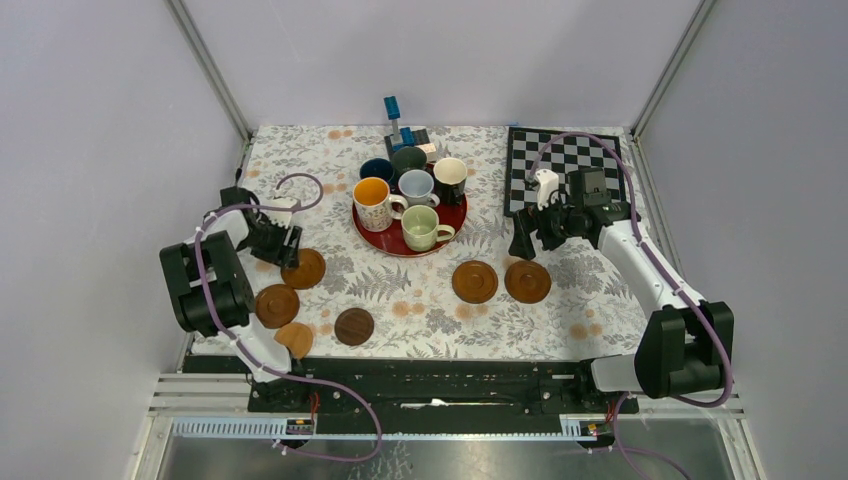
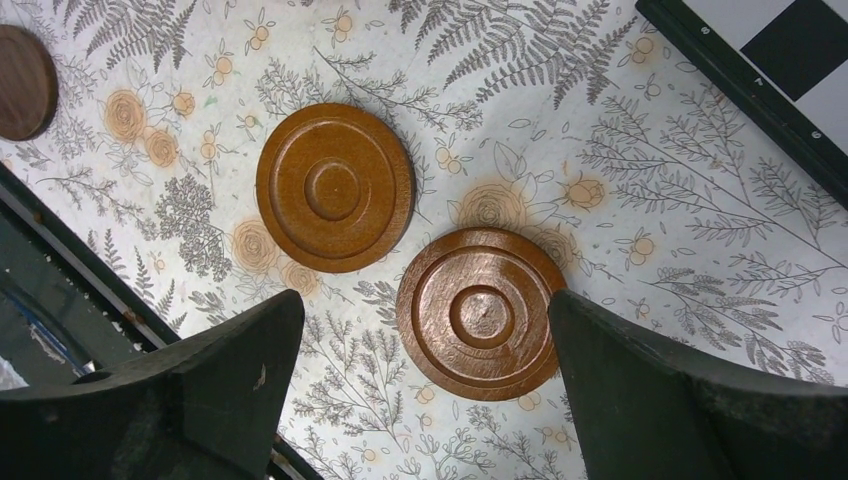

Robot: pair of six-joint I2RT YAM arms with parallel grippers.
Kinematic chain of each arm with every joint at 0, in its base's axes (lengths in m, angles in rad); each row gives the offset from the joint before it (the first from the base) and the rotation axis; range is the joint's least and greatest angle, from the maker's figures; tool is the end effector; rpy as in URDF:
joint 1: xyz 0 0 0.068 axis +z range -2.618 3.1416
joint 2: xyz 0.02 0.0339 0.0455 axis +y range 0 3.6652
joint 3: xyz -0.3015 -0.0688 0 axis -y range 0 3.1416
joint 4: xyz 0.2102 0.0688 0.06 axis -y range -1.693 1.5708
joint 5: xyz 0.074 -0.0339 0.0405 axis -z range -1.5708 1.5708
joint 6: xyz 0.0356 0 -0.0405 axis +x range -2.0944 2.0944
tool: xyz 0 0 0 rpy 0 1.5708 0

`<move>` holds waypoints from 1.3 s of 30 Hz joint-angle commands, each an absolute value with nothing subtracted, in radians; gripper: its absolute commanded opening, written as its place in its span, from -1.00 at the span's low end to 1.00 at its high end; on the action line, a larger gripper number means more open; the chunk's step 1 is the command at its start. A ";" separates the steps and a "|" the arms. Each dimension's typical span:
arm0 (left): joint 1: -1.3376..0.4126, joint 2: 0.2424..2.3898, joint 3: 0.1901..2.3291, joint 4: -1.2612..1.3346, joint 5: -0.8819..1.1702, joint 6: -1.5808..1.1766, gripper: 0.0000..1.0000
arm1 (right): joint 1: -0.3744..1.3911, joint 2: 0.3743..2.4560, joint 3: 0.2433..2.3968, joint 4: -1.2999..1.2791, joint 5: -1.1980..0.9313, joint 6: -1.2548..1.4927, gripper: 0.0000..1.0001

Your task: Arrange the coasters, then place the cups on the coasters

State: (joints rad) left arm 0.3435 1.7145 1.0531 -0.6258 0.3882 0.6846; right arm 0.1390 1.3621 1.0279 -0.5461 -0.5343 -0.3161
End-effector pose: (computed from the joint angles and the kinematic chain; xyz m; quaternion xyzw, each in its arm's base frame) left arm 0.2831 0.0869 0.2275 0.1917 0.9527 -0.0981 0.2146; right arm 0.2376 0.0515 0.3155 -0.2918 0.8641 0.2186 0.3471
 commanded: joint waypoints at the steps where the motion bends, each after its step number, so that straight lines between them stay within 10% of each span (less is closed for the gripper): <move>1: 0.327 1.718 1.040 -0.580 0.419 0.718 0.25 | 0.130 1.318 1.026 -0.515 -0.504 -0.309 0.99; 16: 0.028 1.634 0.918 -0.532 0.327 0.673 -0.30 | 0.106 1.320 1.018 -0.508 -0.479 -0.325 0.99; 39: -0.599 1.787 1.081 -0.421 0.235 0.363 -0.32 | 0.048 1.292 0.997 -0.503 -0.491 -0.328 0.99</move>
